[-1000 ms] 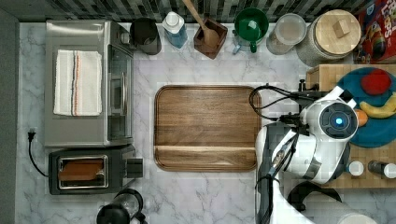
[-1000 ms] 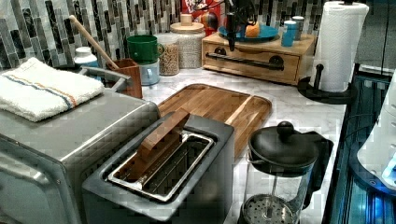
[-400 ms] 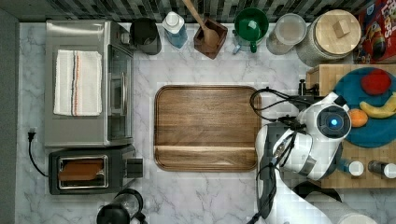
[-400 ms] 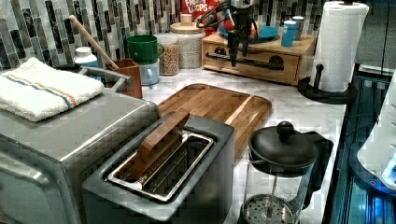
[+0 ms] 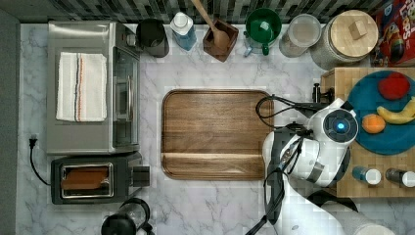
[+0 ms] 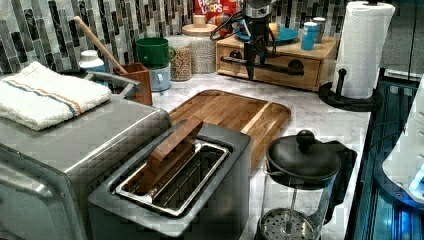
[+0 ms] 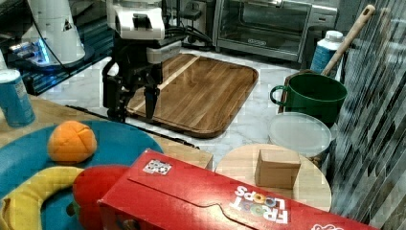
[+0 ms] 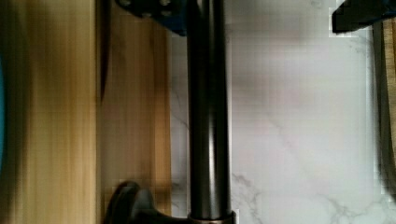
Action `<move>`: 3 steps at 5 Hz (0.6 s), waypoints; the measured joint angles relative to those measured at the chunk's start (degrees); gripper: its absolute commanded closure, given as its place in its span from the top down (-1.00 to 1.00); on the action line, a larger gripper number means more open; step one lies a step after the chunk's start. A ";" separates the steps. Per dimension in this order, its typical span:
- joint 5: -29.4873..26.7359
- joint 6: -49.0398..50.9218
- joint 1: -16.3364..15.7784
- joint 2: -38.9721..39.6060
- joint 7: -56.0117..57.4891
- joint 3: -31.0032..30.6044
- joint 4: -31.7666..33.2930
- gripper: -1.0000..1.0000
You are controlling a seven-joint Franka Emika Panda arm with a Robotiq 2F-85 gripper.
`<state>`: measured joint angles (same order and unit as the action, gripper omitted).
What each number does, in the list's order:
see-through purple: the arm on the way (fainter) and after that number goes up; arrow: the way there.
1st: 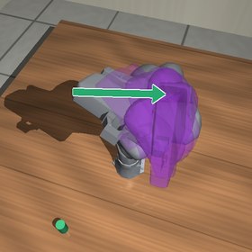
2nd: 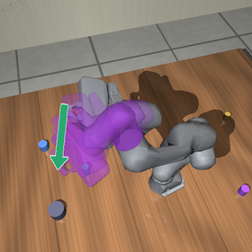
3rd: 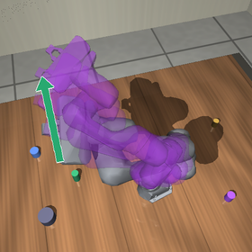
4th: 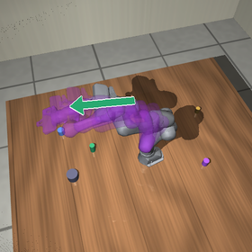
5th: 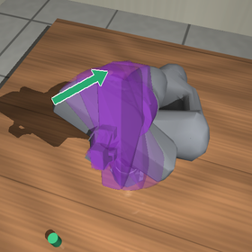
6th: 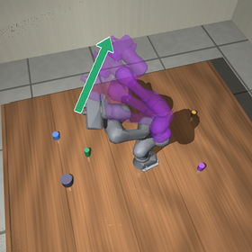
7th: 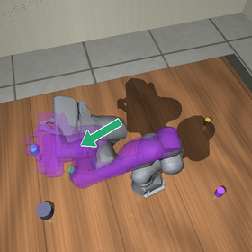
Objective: Open the drawer.
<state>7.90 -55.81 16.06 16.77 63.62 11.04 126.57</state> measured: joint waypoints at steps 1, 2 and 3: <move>-0.03 -0.17 1.66 -0.24 0.39 -1.51 0.22 1.00; -2.43 -1.48 2.66 -0.34 0.28 -2.33 0.56 1.00; -4.21 -1.71 2.92 -0.41 0.28 -2.33 0.56 1.00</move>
<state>3.70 -57.52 18.98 16.37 63.90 8.71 127.13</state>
